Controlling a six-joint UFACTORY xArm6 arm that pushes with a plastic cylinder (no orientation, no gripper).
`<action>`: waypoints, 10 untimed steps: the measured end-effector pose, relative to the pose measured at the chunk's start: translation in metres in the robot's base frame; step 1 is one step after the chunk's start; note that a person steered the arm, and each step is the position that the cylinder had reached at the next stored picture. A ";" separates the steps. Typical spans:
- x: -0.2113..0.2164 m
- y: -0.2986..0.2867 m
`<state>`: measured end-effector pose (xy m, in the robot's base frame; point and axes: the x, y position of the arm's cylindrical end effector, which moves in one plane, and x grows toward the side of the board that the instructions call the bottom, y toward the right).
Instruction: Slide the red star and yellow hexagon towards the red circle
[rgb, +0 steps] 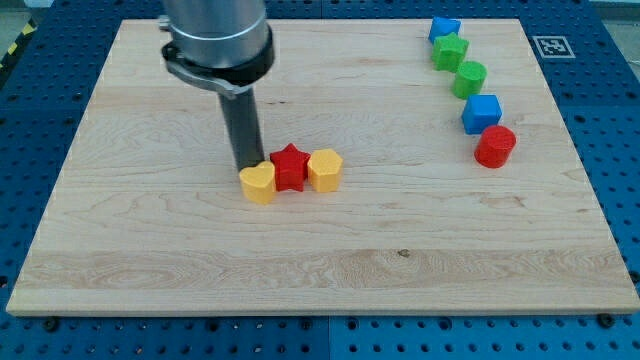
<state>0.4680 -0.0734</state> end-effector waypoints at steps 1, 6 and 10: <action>0.006 0.027; 0.048 0.162; 0.071 0.235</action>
